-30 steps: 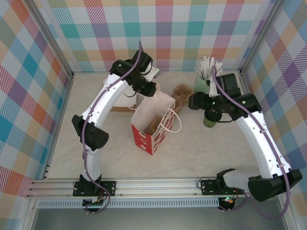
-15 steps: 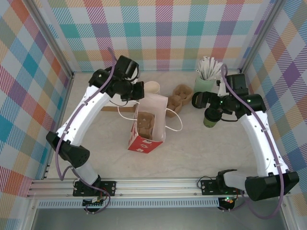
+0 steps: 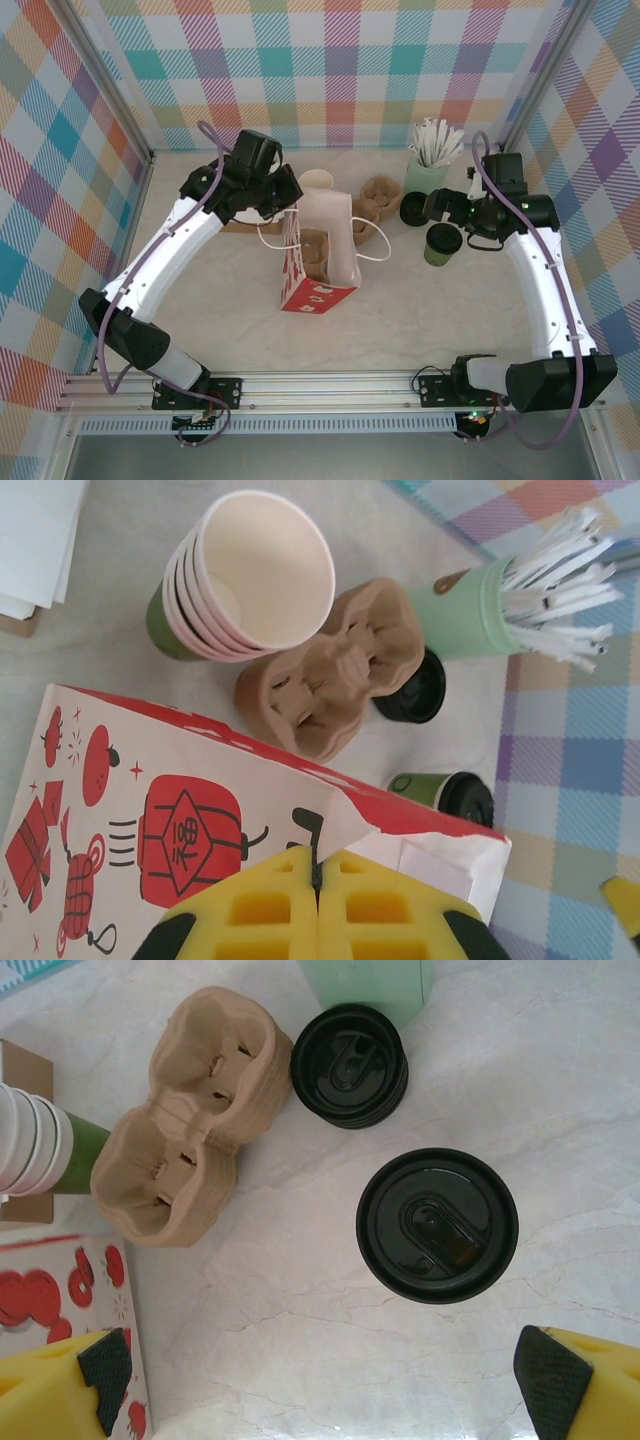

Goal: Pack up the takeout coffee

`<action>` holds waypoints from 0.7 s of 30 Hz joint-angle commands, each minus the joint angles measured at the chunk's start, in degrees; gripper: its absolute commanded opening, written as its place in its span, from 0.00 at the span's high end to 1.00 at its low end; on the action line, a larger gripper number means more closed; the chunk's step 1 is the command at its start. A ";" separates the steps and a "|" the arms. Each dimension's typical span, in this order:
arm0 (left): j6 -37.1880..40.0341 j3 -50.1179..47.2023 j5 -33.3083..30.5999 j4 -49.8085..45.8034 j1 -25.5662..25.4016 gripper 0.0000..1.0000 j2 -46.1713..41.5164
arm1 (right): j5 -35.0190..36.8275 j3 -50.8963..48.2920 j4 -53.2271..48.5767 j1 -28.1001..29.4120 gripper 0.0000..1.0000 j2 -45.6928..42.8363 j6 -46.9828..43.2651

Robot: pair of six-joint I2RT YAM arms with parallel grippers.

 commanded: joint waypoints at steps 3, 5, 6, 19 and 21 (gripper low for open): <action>-3.68 -4.14 -0.73 4.54 0.60 1.00 -2.24 | 0.00 -1.32 1.18 -0.27 0.00 1.20 -1.56; -3.77 -5.71 -0.51 4.85 1.20 1.00 -2.54 | 0.74 -1.62 0.99 -0.25 0.00 1.41 -2.09; -3.77 -6.36 -0.52 5.01 1.42 0.99 -2.65 | 1.09 -1.63 0.89 -0.23 0.00 1.38 -2.26; 5.75 -4.53 0.00 -1.30 5.51 0.59 -2.64 | 7.05 -2.58 -3.39 -0.26 0.00 3.77 -7.76; 8.88 -2.84 -0.89 -3.34 5.61 0.53 -2.88 | 6.97 -3.15 -3.69 -0.31 0.00 4.35 -8.13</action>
